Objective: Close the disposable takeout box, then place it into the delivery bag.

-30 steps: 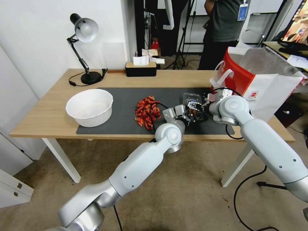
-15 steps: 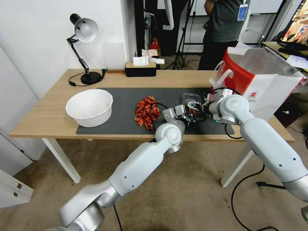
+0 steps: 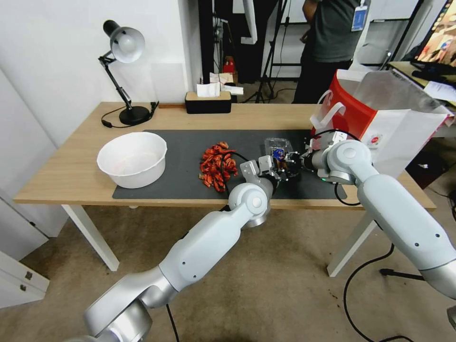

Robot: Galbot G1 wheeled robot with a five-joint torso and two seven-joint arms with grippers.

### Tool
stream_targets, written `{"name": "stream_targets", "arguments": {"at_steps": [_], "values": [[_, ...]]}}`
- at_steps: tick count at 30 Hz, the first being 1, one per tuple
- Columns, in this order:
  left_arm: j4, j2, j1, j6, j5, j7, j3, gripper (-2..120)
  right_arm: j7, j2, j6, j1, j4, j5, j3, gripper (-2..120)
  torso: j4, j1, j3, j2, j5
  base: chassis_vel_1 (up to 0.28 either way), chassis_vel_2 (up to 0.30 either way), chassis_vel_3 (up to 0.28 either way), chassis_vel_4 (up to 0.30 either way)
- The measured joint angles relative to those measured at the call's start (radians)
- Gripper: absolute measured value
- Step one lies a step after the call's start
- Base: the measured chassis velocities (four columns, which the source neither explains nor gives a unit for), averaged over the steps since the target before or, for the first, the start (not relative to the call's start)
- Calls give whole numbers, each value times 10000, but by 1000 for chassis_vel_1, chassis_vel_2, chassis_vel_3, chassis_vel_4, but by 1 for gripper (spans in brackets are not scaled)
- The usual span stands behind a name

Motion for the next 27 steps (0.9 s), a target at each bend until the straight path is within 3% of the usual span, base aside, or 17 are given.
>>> {"name": "stream_targets", "arguments": {"at_steps": [3,5,8,20,27], "values": [[-2,2,1,0,0,-4,1,0,39,7,0,-6,-2,0,9,16,0,0,1,-1,0,0,0,0,0],[-4,11,-14,1,-5,-9,-1,0,67,-8,5,-50,38,1,41,3,0,2,1,-1,0,0,0,0,0],[-15,22,-20,4,-11,-10,-2,0,83,-29,15,-128,92,2,103,0,0,2,0,-1,0,0,0,0,0],[-425,337,146,9,80,36,-46,0,85,-220,89,-264,294,40,220,0,-2,2,1,-1,-1,0,0,0,0],[-1110,1001,407,-69,271,126,-273,0,71,-323,144,-279,370,48,262,0,-4,2,2,-1,-2,0,0,0,0]]}}
